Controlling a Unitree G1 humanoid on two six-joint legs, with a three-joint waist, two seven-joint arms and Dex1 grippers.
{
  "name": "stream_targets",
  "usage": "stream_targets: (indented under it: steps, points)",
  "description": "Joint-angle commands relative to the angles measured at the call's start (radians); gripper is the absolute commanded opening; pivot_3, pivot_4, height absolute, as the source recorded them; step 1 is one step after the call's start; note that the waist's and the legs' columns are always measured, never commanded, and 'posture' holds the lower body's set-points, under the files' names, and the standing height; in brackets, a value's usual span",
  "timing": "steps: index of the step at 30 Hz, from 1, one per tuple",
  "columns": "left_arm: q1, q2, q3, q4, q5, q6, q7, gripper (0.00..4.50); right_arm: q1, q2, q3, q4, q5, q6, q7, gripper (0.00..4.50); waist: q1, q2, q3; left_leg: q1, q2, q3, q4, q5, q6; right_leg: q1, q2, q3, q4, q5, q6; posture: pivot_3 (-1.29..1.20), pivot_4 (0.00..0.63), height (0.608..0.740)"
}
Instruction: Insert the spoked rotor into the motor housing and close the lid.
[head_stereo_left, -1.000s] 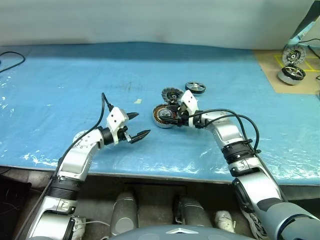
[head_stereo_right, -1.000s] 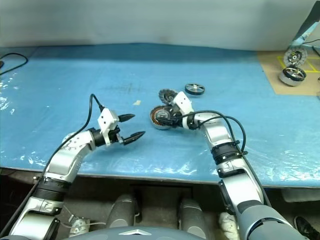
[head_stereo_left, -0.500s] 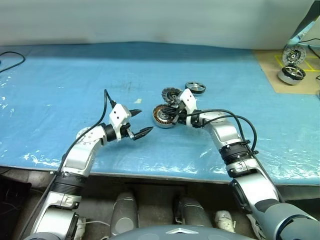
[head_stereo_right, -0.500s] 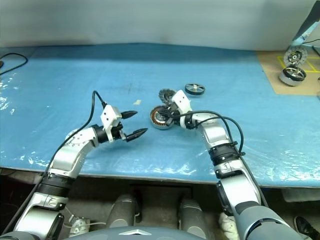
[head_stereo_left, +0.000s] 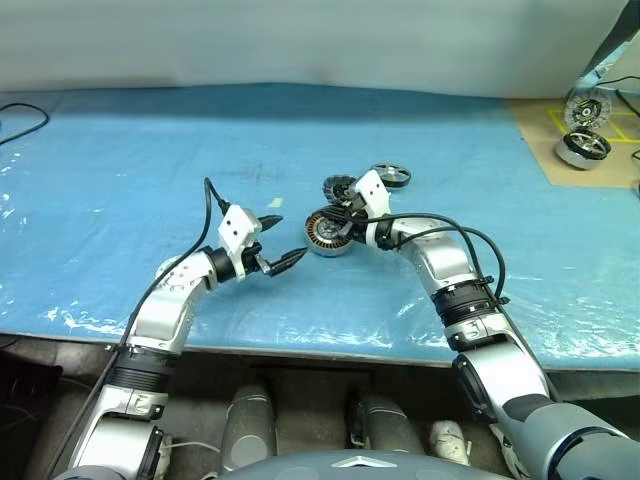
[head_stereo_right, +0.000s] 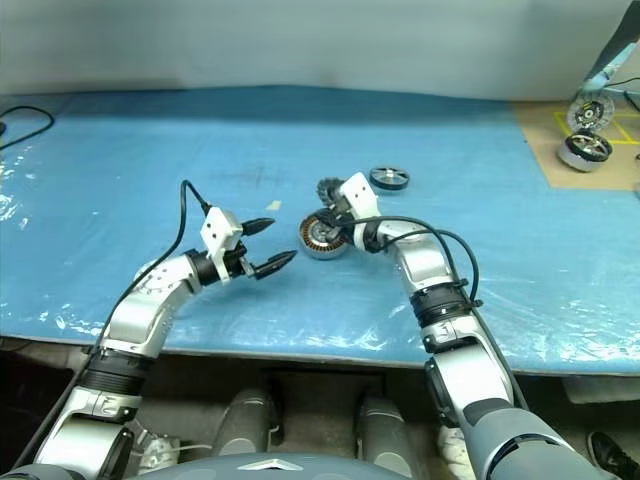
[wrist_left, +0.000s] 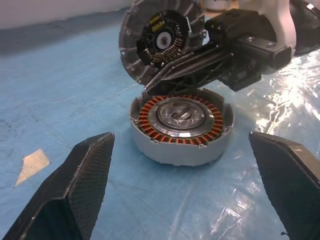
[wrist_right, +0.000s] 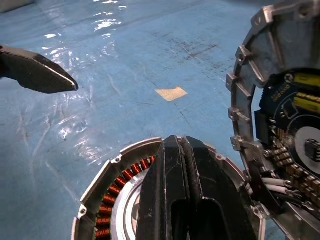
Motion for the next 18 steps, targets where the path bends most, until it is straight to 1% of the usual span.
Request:
stream_targets:
  steps: [1, 4, 10, 15, 18]
  points:
    - [-0.018, -0.001, 0.041, -0.06, -0.056, 0.029, 0.007, 4.5, 0.006, 0.013, -0.009, -0.087, 0.033, 0.026, 0.008, 0.04, 0.0, 0.0, 0.0, 0.0, 0.0, 0.0, 0.0, 0.0, 0.0, 0.0, 0.0, 0.0, 0.0, 0.0, 0.0, 0.0, 0.15, 0.74]
    - [-0.04, 0.0, 0.065, -0.065, -0.101, 0.068, 0.004, 4.5, 0.015, 0.023, 0.001, -0.101, 0.028, 0.031, 0.004, 0.04, 0.0, 0.0, 0.0, 0.0, 0.0, 0.0, -0.001, 0.0, 0.0, 0.0, 0.0, 0.0, 0.0, 0.0, 0.0, 0.0, 0.15, 0.74]
    - [-0.065, 0.032, 0.07, -0.057, -0.103, 0.084, -0.015, 4.5, 0.021, 0.026, 0.038, -0.089, 0.006, 0.005, 0.026, 0.04, -0.002, 0.0, 0.0, 0.001, 0.0, 0.0, -0.001, 0.0, 0.0, 0.0, 0.0, 0.0, 0.0, 0.0, 0.0, 0.0, 0.15, 0.74]
    - [-0.051, 0.03, 0.056, -0.08, -0.101, 0.096, -0.014, 4.5, 0.02, 0.023, 0.02, -0.012, -0.016, -0.028, -0.009, 0.04, -0.001, 0.0, 0.0, 0.0, 0.0, 0.0, -0.002, 0.0, 0.0, 0.0, 0.0, 0.0, 0.0, 0.0, 0.0, 0.0, 0.15, 0.74]
    - [-0.041, 0.024, 0.038, -0.082, -0.094, 0.097, -0.023, 4.5, 0.04, 0.001, 0.022, -0.014, -0.02, -0.025, -0.007, 0.04, 0.0, 0.0, 0.0, 0.0, 0.0, 0.0, -0.002, 0.0, 0.0, 0.0, 0.0, 0.0, 0.0, 0.0, 0.0, 0.0, 0.15, 0.74]
